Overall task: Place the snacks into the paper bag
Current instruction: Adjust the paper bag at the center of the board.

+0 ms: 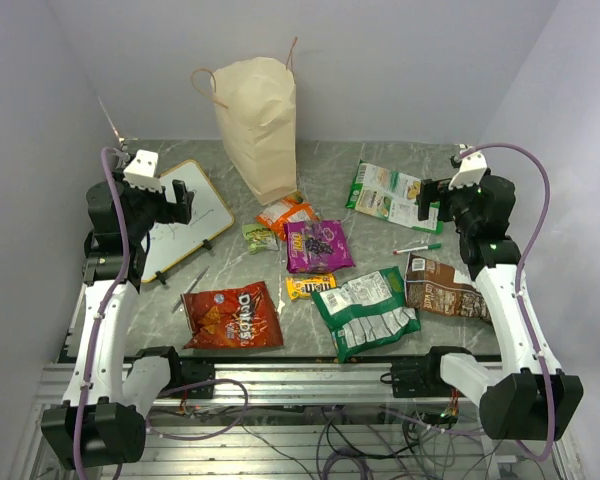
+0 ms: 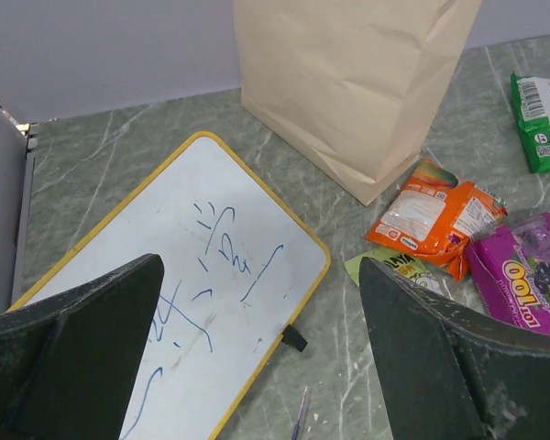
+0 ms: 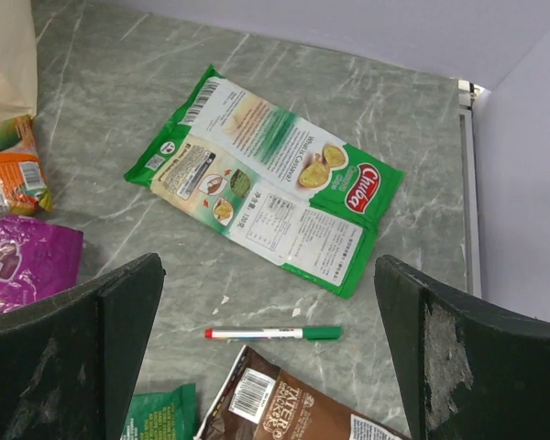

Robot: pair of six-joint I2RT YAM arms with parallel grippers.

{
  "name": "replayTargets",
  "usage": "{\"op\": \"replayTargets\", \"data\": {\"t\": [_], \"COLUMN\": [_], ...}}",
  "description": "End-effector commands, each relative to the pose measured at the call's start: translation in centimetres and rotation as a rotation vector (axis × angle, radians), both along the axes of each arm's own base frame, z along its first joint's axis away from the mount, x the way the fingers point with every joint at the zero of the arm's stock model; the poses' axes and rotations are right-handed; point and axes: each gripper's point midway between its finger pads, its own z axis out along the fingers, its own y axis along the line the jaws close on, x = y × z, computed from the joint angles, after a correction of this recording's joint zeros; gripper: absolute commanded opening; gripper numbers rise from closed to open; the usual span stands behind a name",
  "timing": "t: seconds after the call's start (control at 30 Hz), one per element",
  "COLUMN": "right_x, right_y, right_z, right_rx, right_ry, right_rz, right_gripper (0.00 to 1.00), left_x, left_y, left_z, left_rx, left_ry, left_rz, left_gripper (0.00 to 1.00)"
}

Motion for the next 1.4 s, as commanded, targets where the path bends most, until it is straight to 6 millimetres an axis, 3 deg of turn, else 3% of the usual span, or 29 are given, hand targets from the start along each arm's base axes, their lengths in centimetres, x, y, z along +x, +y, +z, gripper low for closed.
{"op": "replayTargets", "data": {"t": [0.0,0.4,0.67,0.9,1.1,1.37], "right_x": [0.4,0.5,0.6,0.4,0.2,-0.2], "right_y": [0.2,0.6,2.2,4.2,4.5,4.4], "right_z": [1.0,0.9,1.0,-1.5,-2.9,-3.7], "right_rx": [0.016,0.004,-0.027,-0.02,-0.009,-0.009], "right_ry": [-0.029,-0.018,-0.011,0.022,0.05,0.062], "right_rz": [0.017,0.053,0.173,0.269,0.279,0.274], "right_gripper": [1.0,1.0,1.0,1.0,1.0,1.0], "left_x": [0.4,0.8,1.2,1.8,3.7,8.3], "left_y": [0.0,0.2,-0.5,-2.6,-4.5,-7.6], "left_z": [2.4,2.6,3.1,4.1,4.7,6.9], "left_rx": [0.027,0.033,0.019,0.032,-0.032,-0.214], "left_ry": [-0.076,-0.07,-0.06,-0.041,0.032,0.094], "left_rz": [0.0,0.005,-0.012,-0.018,0.015,0.036], "left_gripper": [0.99,0.99,0.99,0.99,0.99,0.98]}}
